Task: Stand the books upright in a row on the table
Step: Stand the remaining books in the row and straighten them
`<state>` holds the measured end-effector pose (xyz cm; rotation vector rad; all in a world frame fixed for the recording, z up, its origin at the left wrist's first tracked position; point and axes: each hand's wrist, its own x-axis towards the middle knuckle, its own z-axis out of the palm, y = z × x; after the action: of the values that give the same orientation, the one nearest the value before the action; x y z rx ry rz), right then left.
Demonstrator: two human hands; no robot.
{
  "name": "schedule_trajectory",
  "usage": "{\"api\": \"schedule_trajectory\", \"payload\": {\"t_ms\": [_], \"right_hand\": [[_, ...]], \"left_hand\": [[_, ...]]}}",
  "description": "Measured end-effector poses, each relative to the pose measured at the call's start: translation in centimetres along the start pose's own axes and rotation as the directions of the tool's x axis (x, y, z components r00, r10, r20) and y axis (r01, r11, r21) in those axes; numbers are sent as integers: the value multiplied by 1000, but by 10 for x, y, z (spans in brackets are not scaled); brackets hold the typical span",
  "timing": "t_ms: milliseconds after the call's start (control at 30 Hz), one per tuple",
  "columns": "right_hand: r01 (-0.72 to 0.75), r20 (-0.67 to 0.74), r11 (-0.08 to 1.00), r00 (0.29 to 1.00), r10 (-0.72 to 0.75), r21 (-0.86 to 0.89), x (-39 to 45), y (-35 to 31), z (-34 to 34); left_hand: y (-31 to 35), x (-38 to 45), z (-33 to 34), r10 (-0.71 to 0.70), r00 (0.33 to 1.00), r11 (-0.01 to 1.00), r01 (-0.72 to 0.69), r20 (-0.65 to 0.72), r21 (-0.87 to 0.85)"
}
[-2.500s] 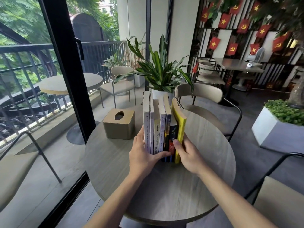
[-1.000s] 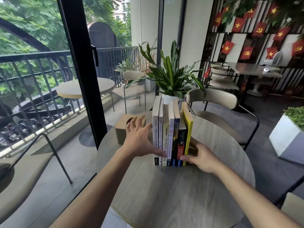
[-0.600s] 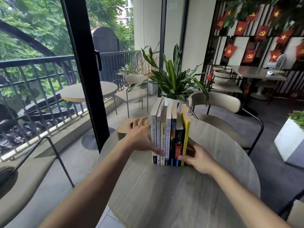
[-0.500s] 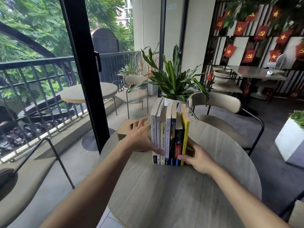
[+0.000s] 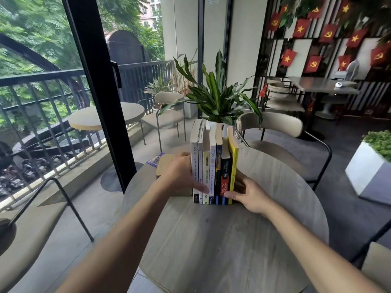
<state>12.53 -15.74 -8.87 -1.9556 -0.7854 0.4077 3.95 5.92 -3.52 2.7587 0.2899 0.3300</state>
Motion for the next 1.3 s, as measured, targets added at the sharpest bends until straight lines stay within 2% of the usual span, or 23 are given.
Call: {"api": "schedule_trajectory", "payload": {"t_ms": [233,433,667,767,867,1000,1300], "right_hand": [[-24,7,999,1000,24,-27,0,-3,-2],[-25,11,999,1000,26,-41,0,-4,-4],[-25,-46,998,999,22,-51,-5,-2,-5],[-17,-62,998,998,13,-56,-6,-2,-5],[-7,-82,998,997,2,-67,-6,-3,-3],[10,-101,996,995,-18,-85,-6,-2,-3],[24,-134,991,990,-41,-128,-9,2,-4]], "left_hand": [[3,-6,10,-36,999,990,33,-15,-138],[2,-7,12,-66,997,980,60,-27,-188],[2,-8,14,-65,998,991,65,0,-114],[4,-10,14,-55,997,999,54,-63,-4],[5,-12,13,-107,988,994,106,-115,-10],[8,-14,10,-115,989,993,113,-96,-29],[16,-23,4,12,990,998,-2,-140,66]]}}
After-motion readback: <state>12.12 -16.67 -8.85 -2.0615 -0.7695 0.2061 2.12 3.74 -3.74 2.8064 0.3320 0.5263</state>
